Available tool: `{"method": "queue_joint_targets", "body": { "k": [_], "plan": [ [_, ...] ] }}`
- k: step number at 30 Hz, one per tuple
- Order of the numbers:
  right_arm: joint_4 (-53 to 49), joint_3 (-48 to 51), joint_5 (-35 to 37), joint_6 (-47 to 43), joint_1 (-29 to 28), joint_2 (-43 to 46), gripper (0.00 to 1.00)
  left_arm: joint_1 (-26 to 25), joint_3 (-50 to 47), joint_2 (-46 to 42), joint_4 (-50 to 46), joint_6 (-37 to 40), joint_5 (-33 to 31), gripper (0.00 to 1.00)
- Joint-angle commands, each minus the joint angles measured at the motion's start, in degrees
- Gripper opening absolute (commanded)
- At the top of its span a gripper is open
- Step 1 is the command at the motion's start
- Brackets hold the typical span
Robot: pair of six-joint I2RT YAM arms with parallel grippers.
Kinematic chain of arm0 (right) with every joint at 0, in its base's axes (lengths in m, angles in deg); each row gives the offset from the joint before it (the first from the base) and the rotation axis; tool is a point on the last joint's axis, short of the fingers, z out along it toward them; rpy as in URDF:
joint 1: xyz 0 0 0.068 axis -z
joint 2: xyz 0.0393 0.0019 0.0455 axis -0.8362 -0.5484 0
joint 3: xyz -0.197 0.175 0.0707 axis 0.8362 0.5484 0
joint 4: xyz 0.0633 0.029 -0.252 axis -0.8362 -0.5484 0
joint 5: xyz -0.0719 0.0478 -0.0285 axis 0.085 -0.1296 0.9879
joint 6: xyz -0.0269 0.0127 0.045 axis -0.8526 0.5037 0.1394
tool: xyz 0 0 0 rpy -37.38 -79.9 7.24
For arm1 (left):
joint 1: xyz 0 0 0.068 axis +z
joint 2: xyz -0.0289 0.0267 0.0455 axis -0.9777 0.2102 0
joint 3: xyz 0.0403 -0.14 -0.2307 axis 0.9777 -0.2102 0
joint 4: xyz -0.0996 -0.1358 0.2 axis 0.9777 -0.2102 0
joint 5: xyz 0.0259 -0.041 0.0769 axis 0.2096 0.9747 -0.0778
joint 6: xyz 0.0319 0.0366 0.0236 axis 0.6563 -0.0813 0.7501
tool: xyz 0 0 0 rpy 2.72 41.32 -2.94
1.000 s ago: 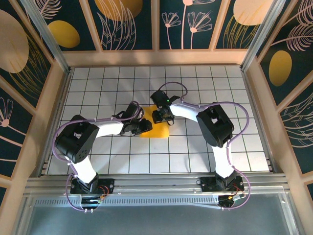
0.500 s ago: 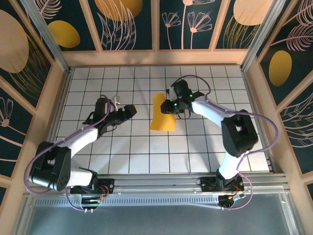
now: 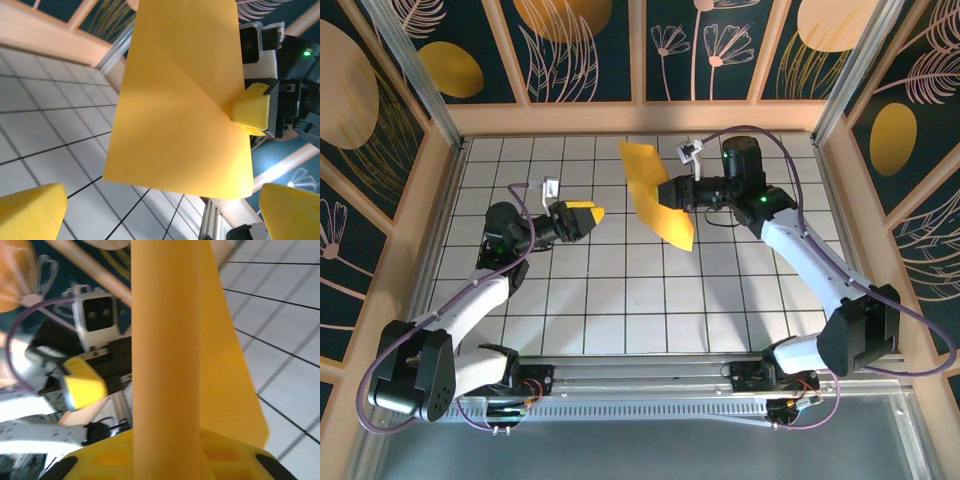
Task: Fold a paper plane with a square sheet of paper (fold left side to right side)
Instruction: Place a square sheet of paper at the center of the table.
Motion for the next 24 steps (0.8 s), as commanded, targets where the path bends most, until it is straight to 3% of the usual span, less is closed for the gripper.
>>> {"method": "queue_joint_targets", "body": {
  "k": [1, 10, 15, 18, 22, 24],
  "plan": [
    [4.8, -0.7, -9.3, 2.2, -1.7, 1.4, 0.24, 0.2, 3.7, -0.8, 6.1, 1.4, 6.5, 0.99],
    [9.1, -3.0, -14.4, 3.3, -5.2, -0.8, 0.22, -0.3, 8.3, -0.7, 1.2, 5.5, 10.5, 0.99],
    [7.5, -3.9, -12.8, 1.4, -6.5, -2.4, 0.22, -0.6, 9.8, -0.3, 0.4, 5.7, 12.3, 0.96],
    [3.5, -5.0, -8.8, -2.0, -6.1, -3.1, 0.23, -0.9, 10.2, -0.5, 0.3, 5.4, 12.9, 0.76],
    [3.1, -4.3, -4.9, -2.6, -3.9, -2.7, 0.24, -0.9, 10.1, -1.8, -1.1, 6.4, 11.4, 0.32],
    [3.0, -3.7, -2.9, -2.8, -3.0, -2.0, 0.27, -0.9, 10.2, -2.2, -3.2, 7.5, 10.2, 0.17]
  ]
}}
